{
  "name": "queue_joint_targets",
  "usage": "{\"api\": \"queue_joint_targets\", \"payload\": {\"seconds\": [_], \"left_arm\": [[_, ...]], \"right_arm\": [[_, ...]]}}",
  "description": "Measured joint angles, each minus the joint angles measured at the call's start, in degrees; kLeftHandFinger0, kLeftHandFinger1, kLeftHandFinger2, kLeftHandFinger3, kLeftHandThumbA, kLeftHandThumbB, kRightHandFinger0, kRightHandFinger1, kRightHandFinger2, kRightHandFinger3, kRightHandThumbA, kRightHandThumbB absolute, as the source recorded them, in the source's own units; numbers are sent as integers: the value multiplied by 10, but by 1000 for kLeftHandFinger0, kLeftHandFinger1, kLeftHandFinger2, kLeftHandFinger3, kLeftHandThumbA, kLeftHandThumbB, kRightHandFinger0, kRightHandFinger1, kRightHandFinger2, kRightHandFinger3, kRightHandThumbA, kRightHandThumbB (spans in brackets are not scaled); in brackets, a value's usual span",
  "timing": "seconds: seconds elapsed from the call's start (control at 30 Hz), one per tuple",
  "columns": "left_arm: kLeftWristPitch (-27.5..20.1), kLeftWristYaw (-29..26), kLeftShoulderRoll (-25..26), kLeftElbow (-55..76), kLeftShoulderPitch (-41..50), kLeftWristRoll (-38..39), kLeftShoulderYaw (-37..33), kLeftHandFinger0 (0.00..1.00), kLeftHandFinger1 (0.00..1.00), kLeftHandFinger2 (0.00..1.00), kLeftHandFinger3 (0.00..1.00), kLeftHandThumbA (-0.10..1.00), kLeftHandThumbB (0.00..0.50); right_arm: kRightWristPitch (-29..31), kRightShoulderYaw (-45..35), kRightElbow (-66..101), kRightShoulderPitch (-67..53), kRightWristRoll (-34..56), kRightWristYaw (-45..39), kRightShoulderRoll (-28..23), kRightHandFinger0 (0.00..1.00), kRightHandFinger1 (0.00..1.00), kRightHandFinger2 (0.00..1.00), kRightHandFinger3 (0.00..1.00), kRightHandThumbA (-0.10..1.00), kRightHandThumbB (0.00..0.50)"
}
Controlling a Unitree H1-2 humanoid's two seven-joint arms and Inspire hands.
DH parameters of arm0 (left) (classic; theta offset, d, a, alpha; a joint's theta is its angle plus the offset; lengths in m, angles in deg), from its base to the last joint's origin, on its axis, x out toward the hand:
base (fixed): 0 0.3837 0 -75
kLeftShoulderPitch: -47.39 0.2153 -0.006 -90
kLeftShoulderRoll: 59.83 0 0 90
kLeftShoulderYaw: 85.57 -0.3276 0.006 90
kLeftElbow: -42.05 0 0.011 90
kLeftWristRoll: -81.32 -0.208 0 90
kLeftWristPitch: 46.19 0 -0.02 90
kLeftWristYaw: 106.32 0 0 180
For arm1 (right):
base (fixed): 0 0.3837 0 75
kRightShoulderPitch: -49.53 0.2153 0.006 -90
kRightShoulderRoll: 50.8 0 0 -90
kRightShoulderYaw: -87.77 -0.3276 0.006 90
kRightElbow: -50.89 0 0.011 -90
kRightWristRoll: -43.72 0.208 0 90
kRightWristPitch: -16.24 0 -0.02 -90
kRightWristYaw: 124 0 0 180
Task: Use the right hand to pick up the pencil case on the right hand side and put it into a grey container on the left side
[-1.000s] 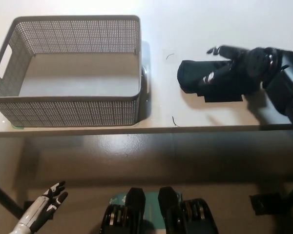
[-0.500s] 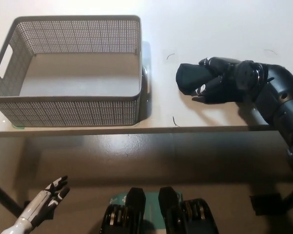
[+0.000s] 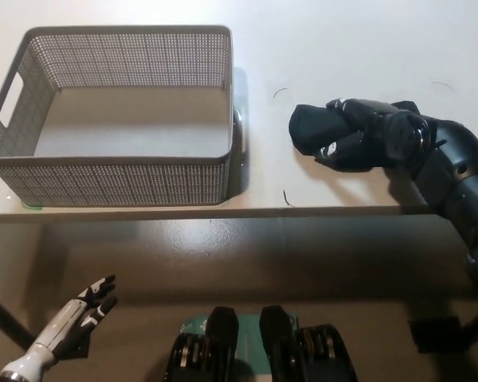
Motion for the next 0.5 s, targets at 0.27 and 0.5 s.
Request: {"api": "queue_joint_targets", "payload": {"seconds": [0.27,0.5], "left_arm": [[-1,3,0,-2,-7,1,0,1000,1000,1000,1000,1000,434],[-1,8,0,-5,-10,1,0,1000,1000,1000,1000,1000,420]], "right_arm": [[3,10,2,-12,-10,92,0,114,569,941,731,-100,213],[15,9,1,-25,-12,167,-4,0,316,635,386,-100,205]]}}
